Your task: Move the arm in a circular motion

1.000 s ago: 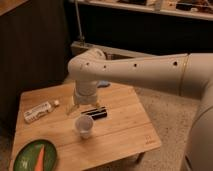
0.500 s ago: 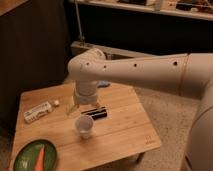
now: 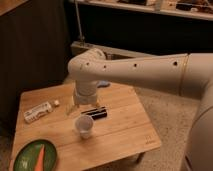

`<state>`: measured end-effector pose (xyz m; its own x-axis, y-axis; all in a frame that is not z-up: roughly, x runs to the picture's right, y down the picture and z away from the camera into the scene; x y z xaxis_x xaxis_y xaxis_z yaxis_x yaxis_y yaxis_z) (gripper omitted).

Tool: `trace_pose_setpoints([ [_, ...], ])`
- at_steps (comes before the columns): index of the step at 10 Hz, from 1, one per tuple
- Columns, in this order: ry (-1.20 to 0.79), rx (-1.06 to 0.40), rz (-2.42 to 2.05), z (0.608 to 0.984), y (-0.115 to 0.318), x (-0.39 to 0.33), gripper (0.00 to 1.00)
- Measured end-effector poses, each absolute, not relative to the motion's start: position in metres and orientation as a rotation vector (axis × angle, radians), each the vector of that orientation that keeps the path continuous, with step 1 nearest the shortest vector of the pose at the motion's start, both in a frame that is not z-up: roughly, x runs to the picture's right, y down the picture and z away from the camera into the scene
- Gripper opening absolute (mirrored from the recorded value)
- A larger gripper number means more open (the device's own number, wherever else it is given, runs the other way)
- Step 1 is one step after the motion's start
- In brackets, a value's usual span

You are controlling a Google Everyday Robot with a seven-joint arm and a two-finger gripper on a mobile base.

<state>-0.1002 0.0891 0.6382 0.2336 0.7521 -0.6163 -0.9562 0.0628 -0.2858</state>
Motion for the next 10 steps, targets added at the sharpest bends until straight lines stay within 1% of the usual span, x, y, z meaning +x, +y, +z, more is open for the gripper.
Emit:
trace_pose_setpoints([
  [2, 0.319, -0.736, 1.316, 0.640, 0.079, -0.103, 0.80],
  [4, 0.300, -0.748, 1.281, 0.657, 0.054, -0.101, 0.80],
  [7, 0.283, -0.759, 1.247, 0.706, -0.008, -0.086, 0.80],
  [9, 0.282, -0.756, 1.280, 0.727, -0.034, -0.063, 0.80],
  [10, 0.280, -0.749, 1.328, 0.741, -0.048, -0.037, 0.80],
])
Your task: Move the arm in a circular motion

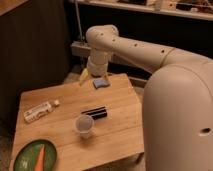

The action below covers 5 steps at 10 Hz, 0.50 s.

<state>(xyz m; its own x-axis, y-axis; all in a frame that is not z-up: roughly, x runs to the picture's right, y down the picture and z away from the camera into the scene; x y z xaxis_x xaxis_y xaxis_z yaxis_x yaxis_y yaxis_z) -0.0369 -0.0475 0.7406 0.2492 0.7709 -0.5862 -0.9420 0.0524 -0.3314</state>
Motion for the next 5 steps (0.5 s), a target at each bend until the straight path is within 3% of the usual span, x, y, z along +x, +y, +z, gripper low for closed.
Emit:
trace_pose_setpoints([
  [2, 0.297, -0.733, 1.390, 0.748, -0.049, 0.003, 0.80],
  [5, 0.335, -0.690, 1.495, 0.738, -0.018, 0.077, 0.80],
])
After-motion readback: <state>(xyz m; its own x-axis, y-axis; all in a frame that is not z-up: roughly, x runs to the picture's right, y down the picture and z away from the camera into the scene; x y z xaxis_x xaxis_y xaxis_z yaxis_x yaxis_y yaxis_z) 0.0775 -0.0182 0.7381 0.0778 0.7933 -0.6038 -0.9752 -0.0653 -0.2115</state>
